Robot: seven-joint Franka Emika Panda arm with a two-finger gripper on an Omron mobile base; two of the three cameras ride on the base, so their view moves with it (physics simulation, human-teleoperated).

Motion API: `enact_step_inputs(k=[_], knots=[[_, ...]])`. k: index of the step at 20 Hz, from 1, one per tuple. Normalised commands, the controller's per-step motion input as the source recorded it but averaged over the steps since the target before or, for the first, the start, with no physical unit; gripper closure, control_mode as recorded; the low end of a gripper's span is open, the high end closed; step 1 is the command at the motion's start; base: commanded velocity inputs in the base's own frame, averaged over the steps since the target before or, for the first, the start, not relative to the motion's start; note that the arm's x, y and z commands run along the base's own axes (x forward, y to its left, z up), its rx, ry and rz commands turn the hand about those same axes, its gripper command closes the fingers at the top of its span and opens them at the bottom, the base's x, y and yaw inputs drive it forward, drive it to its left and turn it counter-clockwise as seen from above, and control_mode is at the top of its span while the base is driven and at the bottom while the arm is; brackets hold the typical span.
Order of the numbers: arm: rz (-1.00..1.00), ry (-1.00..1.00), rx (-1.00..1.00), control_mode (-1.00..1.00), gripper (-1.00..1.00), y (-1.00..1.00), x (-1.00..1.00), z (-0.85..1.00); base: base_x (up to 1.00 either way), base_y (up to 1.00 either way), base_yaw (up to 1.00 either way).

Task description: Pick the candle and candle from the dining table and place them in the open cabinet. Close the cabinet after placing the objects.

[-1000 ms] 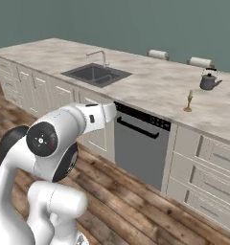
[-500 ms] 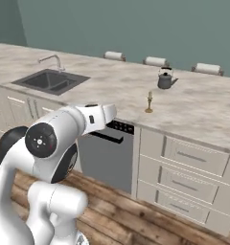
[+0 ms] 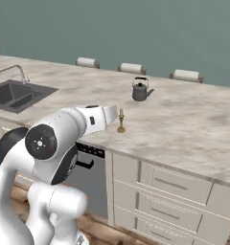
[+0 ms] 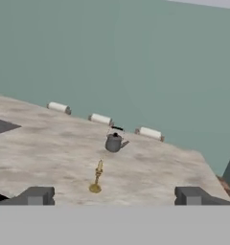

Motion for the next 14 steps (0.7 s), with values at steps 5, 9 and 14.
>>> enact_step_inputs(k=[5, 9, 14], knots=[[0.0, 0.0, 0.0, 1.0, -1.0, 0.0, 0.0, 0.0, 0.77, -0.04, -0.19], [0.0, 0.0, 0.0, 1.0, -1.0, 0.0, 0.0, 0.0, 0.64, 0.0, -0.27], [0.0, 0.0, 0.0, 1.0, -1.0, 0.0, 0.0, 0.0, 0.5, 0.0, -0.33]])
